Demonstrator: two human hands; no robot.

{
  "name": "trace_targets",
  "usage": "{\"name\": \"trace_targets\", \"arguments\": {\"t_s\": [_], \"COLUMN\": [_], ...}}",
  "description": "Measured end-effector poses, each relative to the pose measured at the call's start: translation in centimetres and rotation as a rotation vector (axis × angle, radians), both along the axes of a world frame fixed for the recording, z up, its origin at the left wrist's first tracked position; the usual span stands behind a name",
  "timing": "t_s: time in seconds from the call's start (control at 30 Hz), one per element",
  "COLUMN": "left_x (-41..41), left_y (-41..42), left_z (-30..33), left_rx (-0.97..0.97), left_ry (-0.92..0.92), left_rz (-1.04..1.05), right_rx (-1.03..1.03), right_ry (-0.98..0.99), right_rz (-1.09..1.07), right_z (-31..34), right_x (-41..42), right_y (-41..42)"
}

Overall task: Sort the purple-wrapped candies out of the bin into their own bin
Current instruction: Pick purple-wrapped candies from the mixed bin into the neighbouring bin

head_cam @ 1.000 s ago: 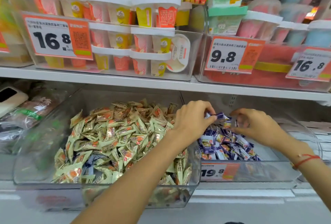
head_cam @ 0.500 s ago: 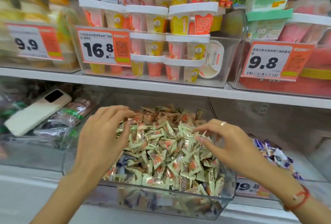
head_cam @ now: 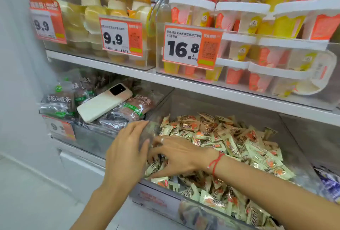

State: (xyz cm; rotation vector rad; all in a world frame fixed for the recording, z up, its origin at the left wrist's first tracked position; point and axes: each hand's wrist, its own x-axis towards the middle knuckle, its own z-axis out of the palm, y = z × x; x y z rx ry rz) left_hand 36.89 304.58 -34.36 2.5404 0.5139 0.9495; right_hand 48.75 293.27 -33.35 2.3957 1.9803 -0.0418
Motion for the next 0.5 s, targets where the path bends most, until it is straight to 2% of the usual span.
{"name": "trace_targets", "arguments": {"t_s": [0.1,0.2,0.3,0.5], "left_x": [0.0,-0.1,-0.1,-0.2], "left_y": [0.0,-0.1,-0.2,-0.2], "left_z": [-0.1,-0.1,0.0,-0.2], "left_rx": [-0.014,-0.022,-0.009,-0.012], "left_ry": [0.008,0.019,0.018,0.021], "left_rz": [0.009,0.015,0.007,-0.006], "right_rx": [-0.099,-0.033,0.029,0.121], "right_ry": [0.011,-0.110,-0.140,-0.125], "right_rz": [-0.003,0.054,0.105,-0.163], "right_z": [-1.6,-2.4,-2.6,0.2], "right_x": [0.2,-0.3,-0.2,2.1], "right_y": [-1.6,-2.7,-2.8,-6.9]}}
